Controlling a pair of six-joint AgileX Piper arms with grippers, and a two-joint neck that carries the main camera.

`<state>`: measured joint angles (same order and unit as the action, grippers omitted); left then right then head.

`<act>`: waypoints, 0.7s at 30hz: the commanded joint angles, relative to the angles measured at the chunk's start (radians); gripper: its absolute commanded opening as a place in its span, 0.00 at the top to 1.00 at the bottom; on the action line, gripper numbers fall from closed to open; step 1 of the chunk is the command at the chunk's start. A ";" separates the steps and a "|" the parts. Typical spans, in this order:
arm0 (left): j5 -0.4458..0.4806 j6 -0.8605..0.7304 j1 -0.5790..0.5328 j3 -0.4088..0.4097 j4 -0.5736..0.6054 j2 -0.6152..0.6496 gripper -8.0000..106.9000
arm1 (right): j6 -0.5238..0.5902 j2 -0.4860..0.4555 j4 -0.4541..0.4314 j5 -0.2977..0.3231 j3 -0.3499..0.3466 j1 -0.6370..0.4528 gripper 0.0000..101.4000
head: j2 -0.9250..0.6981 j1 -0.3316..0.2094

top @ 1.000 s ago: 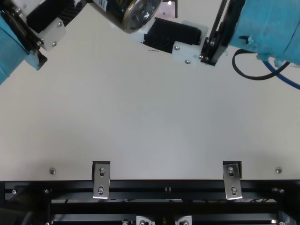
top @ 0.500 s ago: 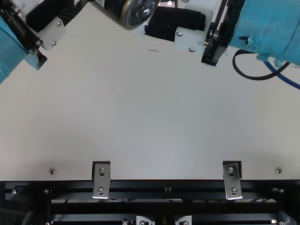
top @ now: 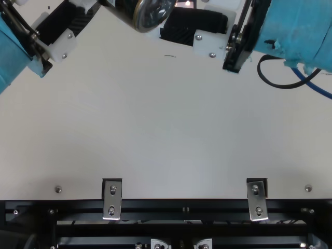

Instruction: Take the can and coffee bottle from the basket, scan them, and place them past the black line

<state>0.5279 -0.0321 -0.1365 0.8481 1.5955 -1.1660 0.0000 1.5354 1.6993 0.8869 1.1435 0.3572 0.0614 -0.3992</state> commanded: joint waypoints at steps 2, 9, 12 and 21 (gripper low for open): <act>-0.016 -0.002 0.012 0.001 0.003 0.004 0.15 | 0.000 0.000 0.000 0.000 0.000 0.000 1.00 | 0.003 -0.032; -0.092 -0.033 0.096 -0.012 0.045 0.025 0.15 | 0.000 0.000 0.000 0.000 0.000 0.000 1.00 | 0.003 -0.032; -0.126 -0.054 0.130 -0.020 -0.001 0.024 0.15 | 0.000 0.000 0.000 0.000 0.000 0.000 1.00 | 0.003 -0.032; -0.383 -0.180 0.097 -0.069 -0.635 -0.037 0.15 | 0.030 -0.017 -0.088 -0.065 -0.003 -0.023 1.00 | 0.003 -0.032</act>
<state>0.2248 -0.1937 -0.0414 0.7930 1.2982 -1.1975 0.0198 1.5237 1.6535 0.8506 1.1423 0.3407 0.0614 -0.4043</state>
